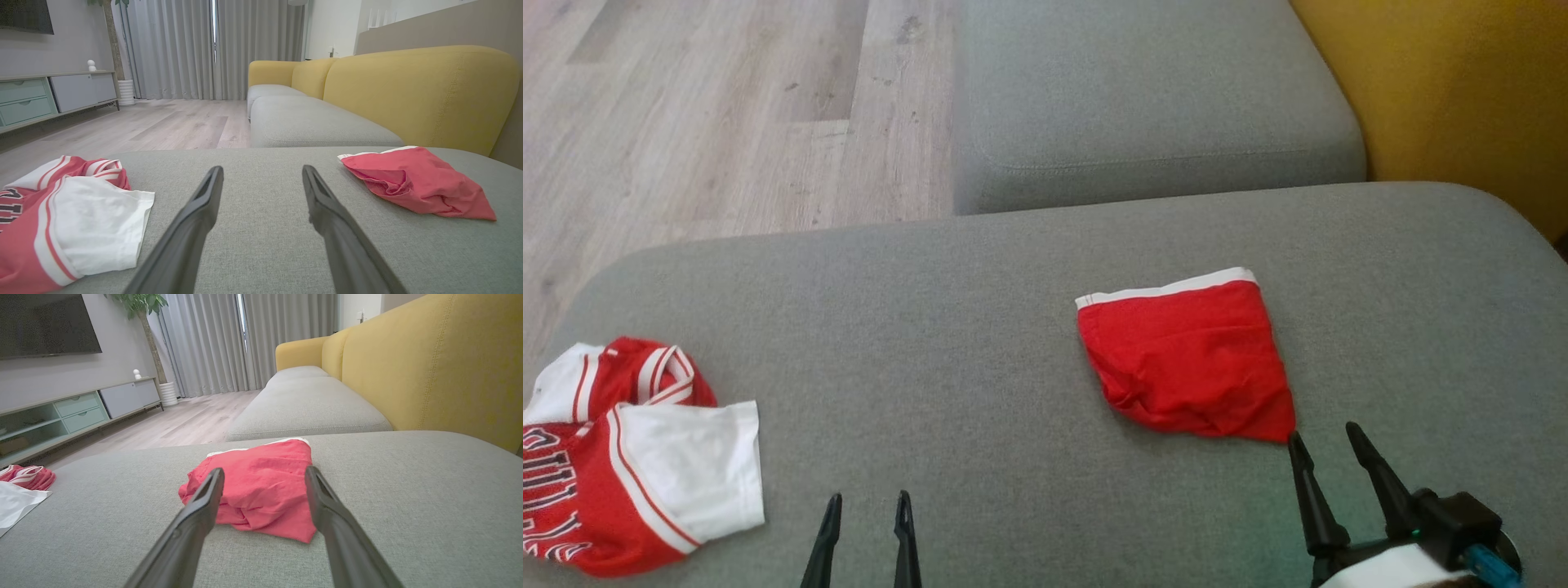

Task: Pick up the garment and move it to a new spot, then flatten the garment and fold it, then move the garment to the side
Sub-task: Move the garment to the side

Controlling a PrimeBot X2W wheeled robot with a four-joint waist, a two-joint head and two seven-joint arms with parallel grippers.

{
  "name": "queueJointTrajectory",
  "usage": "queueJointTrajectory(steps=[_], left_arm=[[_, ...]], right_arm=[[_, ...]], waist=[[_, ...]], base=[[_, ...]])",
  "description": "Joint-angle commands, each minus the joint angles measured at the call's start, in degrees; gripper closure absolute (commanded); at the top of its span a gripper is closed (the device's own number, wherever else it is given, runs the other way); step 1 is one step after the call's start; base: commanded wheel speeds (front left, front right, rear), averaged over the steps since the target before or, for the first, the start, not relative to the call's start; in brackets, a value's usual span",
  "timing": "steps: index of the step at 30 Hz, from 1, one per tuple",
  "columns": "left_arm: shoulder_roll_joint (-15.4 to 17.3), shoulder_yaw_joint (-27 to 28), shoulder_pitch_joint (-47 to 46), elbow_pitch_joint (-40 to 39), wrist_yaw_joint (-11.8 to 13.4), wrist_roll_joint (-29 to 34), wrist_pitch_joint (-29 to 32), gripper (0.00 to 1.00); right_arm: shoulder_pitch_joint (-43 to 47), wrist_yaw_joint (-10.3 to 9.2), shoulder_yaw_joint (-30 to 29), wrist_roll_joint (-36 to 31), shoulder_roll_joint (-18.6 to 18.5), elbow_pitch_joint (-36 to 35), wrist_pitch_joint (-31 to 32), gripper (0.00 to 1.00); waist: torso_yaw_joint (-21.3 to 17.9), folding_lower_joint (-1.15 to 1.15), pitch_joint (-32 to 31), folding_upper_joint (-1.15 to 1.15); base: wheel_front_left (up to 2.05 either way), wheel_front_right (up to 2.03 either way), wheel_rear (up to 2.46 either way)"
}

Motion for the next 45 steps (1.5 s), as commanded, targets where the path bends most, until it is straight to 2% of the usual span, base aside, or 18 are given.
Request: queueJointTrajectory(steps=[1, 14, 19, 29, 35, 38, 39, 40, 42, 45], left_arm=[[-0.3, 1.7, -2.2, -1.8, 0.3, 0.0, -0.3, 0.0], [-0.3, -0.3, -5.1, -3.7, 0.4, 1.2, -0.3, 0.0], [-0.3, -1.5, -6.7, -3.9, 0.8, 0.4, -0.3, 0.0], [-0.3, -3.3, -11.3, -4.9, 1.4, -0.8, -0.3, 0.0], [-0.3, -4.9, -13.4, -5.2, 1.6, -0.9, -0.3, 0.0], [-0.3, -5.5, -14.2, -5.7, 1.9, -0.9, -0.3, 0.0], [-0.3, -5.6, -14.5, -5.9, 2.0, -1.0, -0.3, 0.0], [-0.3, -5.7, -14.8, -6.1, 2.1, -1.0, -0.3, 0.0], [-0.3, -5.8, -15.2, -6.4, 2.5, -0.9, -0.3, 0.0], [-0.3, -5.7, -15.9, -8.1, 2.9, -0.6, -0.3, 0.0]], right_arm=[[-1.3, -0.05, 0.7, -0.6, -0.5, -1.8, -0.8, 0.0], [-8.7, -0.05, -1.0, -1.0, -2.2, 0.2, -0.8, 0.0], [-12.3, -0.05, -2.3, -1.5, -3.2, 3.2, -0.8, 0.0], [-24.0, -0.05, -5.7, -0.6, -5.1, 18.7, 0.8, 0.0], [-31.0, -0.05, -4.7, 3.9, -4.6, 28.2, 4.6, 0.0], [-33.2, -0.05, -2.0, 6.6, -4.1, 32.5, 8.2, 0.0], [-33.7, -0.05, -0.6, 8.1, -3.7, 33.4, 9.4, 0.64], [-34.2, -0.05, 0.9, 9.8, -3.4, 33.7, 10.4, 1.0], [-34.9, -0.05, 3.5, 12.7, -4.1, 33.2, 11.0, 1.0], [-36.3, -0.05, 6.0, 12.6, -7.8, 32.6, 9.0, 1.0]], waist=[[0.3, 0.0, 0.6, 0.0], [2.0, 0.0, 6.8, 0.0], [3.1, 0.0, 9.3, 0.0], [5.1, 0.0, 15.0, 0.0], [5.8, 0.0, 17.3, 0.0], [5.8, 0.0, 18.0, 0.0], [5.8, 0.0, 18.3, 0.0], [5.7, 0.0, 18.5, 0.0], [5.2, 0.0, 18.9, 0.0], [3.8, 0.0, 19.8, 0.0]], base=[[0.0, 0.0, 0.0], [0.0, 0.0, 0.0], [0.0, 0.0, 0.0], [0.0, 0.0, 0.0], [0.0, 0.0, 0.0], [0.0, 0.0, 0.0], [0.0, 0.0, 0.0], [0.0, 0.0, 0.0], [0.0, 0.0, 0.0], [0.0, 0.0, 0.0]])
